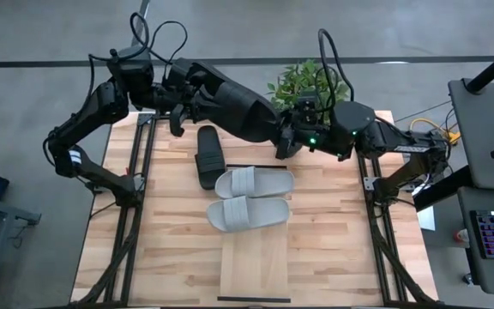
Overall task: Pick and place slides into the shelf
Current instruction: Put the left black slipper on the shelf
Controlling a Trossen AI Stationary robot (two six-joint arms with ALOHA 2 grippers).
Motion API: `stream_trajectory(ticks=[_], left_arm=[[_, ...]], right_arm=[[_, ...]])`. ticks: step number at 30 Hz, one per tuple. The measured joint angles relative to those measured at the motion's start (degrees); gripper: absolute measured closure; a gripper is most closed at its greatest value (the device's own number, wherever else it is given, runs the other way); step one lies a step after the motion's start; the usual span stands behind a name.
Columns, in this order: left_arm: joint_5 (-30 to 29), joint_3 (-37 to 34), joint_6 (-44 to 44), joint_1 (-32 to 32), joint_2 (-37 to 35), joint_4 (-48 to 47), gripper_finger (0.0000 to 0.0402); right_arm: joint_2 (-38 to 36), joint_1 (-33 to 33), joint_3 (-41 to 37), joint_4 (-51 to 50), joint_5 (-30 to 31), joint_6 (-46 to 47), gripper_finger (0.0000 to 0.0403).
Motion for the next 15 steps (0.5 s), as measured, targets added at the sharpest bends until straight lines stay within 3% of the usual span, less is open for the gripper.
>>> stream_trajectory(ticks=[5,9,15], left_arm=[[0.14,-0.02,-0.17,-0.02,-0.38,-0.04,0.0378],[1.02,-0.03,-0.33,-0.02,-0.80,0.01,0.0355],[1.60,-0.07,-0.44,-0.04,-1.02,0.10,0.0307]], right_arm=[[0.00,-0.08,0.00,-1.19,0.85,-0.06,0.0366],[0.00,-0.04,0.00,-1.06,0.35,-0.07,0.0356],[0.00,0.02,0.00,-0.71,-0.29,1.15,0.0281]])
